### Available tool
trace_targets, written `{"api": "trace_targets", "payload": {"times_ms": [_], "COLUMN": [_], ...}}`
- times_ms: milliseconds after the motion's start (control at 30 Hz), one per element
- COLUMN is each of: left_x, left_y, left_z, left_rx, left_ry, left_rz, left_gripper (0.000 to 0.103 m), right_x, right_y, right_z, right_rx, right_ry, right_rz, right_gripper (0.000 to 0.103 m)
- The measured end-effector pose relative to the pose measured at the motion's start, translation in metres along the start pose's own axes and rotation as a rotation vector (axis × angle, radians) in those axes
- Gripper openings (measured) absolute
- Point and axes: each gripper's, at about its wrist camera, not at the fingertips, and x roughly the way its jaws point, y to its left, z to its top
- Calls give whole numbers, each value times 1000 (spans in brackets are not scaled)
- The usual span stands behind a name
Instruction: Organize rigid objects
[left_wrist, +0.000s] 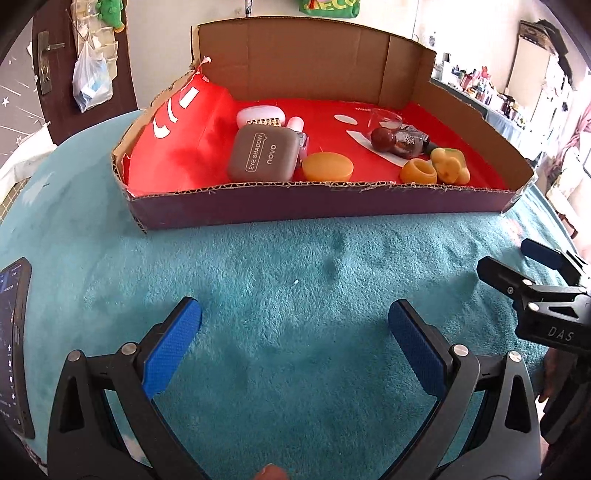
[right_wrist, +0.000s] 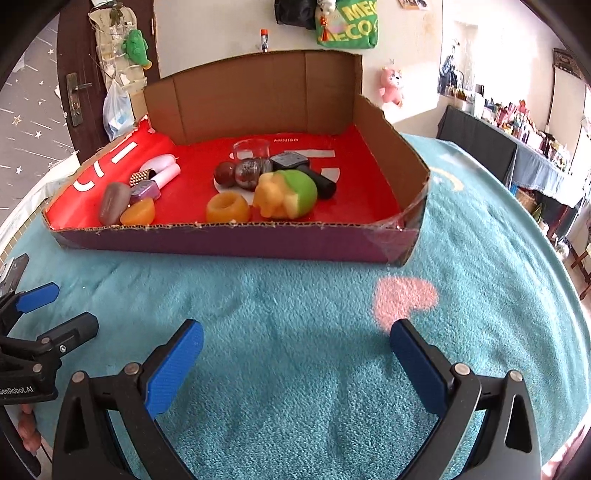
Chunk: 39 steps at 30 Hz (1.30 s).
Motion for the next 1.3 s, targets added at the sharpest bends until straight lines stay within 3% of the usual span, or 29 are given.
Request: {"api": "trace_targets", "payload": {"times_ms": [1300], "left_x": [0], "left_y": [-1], "left_z": [-1], "left_rx": [8], "left_ry": [-2], "left_rz": [0], "left_gripper": [103], "right_x": [7], "right_y": [7], "right_z": [2], "right_rx": [-6], "right_ry": [19], "right_rz": [-14], "right_gripper": [103]}}
